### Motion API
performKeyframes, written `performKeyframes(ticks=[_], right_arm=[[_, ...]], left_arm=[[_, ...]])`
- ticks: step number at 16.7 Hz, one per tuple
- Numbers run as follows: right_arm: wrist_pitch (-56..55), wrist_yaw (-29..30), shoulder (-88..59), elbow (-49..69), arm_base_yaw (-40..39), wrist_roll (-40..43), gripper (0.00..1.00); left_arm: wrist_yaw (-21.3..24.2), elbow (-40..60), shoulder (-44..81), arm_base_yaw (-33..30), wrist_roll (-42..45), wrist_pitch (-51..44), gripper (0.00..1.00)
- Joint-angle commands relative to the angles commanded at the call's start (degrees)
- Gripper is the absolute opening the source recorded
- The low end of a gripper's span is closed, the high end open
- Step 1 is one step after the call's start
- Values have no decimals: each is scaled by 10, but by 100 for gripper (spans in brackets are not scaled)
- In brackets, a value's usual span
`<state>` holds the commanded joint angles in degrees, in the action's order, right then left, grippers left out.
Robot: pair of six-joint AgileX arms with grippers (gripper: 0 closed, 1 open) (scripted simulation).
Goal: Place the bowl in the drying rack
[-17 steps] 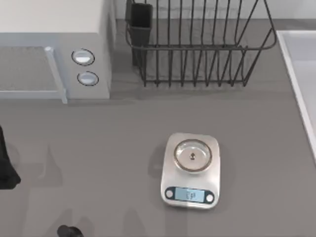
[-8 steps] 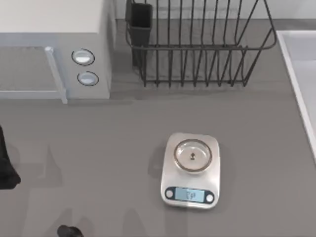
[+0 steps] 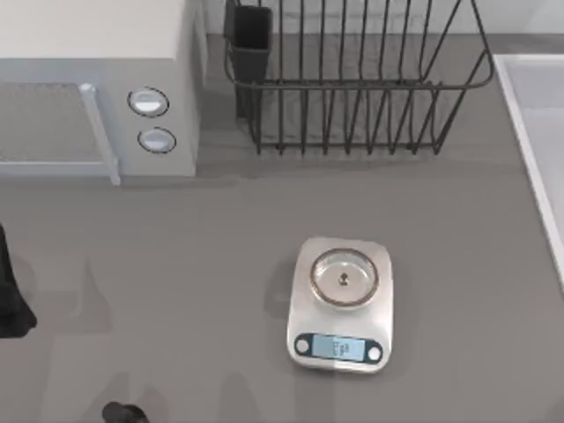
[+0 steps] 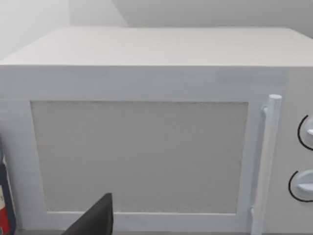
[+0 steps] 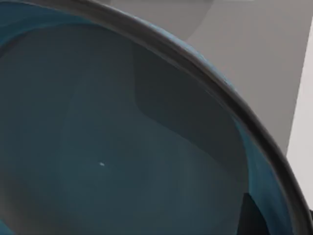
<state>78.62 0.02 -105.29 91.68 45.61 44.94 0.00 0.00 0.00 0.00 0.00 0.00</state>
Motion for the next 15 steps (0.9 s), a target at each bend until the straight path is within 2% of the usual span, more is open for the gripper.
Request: performKeyframes(ticks=[3, 6, 12, 15], right_arm=[[95, 0, 17, 88, -1, -1, 0], [135, 0, 30, 128, -2, -3, 0], [132, 3, 28, 129, -9, -7, 0], [98, 30, 30, 127, -61, -33, 0]], left_arm=[[0, 0, 0, 0, 0, 0, 100], [0, 0, 0, 0, 0, 0, 100], [0, 0, 0, 0, 0, 0, 100], [0, 0, 0, 0, 0, 0, 100]])
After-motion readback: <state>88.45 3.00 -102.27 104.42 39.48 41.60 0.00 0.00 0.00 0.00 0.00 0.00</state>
